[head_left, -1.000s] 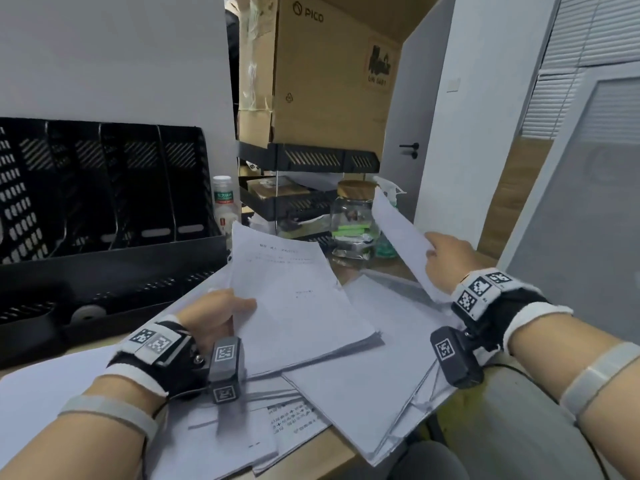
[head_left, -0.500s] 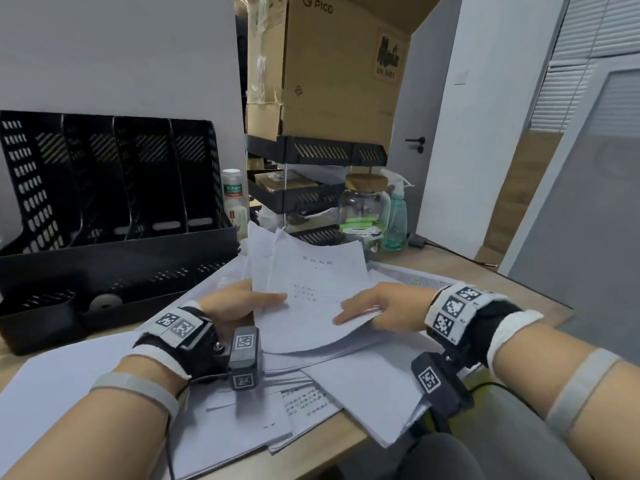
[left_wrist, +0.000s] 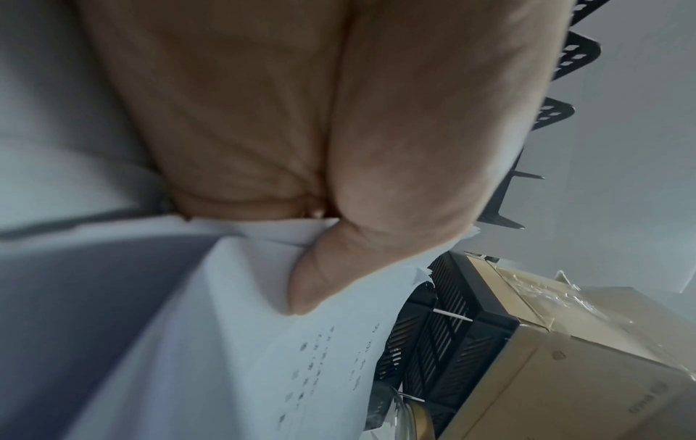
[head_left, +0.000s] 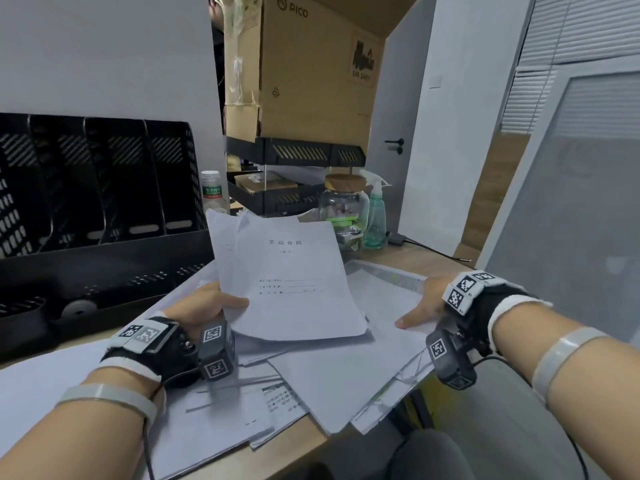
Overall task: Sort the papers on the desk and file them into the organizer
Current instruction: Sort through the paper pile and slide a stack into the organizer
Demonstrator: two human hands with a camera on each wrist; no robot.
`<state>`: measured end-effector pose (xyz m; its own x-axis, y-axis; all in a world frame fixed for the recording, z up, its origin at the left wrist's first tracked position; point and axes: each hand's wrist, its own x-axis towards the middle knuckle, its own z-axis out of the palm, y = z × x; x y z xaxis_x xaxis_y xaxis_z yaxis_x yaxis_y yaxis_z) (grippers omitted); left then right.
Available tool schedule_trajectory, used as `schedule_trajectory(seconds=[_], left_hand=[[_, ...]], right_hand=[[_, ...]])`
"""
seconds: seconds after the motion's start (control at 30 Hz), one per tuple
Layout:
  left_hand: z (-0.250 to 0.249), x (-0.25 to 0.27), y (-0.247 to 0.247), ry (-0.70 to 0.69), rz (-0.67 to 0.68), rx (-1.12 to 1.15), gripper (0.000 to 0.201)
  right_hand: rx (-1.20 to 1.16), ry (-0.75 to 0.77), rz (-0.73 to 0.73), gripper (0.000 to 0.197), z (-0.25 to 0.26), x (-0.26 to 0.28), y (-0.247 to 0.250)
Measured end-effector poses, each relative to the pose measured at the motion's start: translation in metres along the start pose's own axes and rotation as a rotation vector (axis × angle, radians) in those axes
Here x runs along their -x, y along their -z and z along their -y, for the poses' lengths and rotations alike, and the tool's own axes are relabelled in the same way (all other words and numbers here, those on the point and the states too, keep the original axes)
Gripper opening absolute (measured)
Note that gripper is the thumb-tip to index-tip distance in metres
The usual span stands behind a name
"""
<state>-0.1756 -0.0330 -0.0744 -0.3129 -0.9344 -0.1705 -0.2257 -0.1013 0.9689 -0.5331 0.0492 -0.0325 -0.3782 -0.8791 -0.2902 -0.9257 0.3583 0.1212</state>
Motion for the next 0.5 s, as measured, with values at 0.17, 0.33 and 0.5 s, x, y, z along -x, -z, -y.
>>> schedule_trajectory(seconds=[0.17,0.33,0.5], left_hand=[[-0.003,0.009,-0.003,-0.007,0.023,0.02,0.022],[-0.008,0.013,-0.005,0.022,-0.021,0.028,0.007],[-0.006,0.01,-0.003,0.041,-0.034,0.024,0.012]], right_hand=[[-0.314,0.018,-0.078,0.032,-0.004,0.005,0.018],[-0.59,0.017,-0.833,0.027,-0.023,0.022,0.063],[-0.68,0.611,-1.152,0.028,0.005,0.054,0.063]])
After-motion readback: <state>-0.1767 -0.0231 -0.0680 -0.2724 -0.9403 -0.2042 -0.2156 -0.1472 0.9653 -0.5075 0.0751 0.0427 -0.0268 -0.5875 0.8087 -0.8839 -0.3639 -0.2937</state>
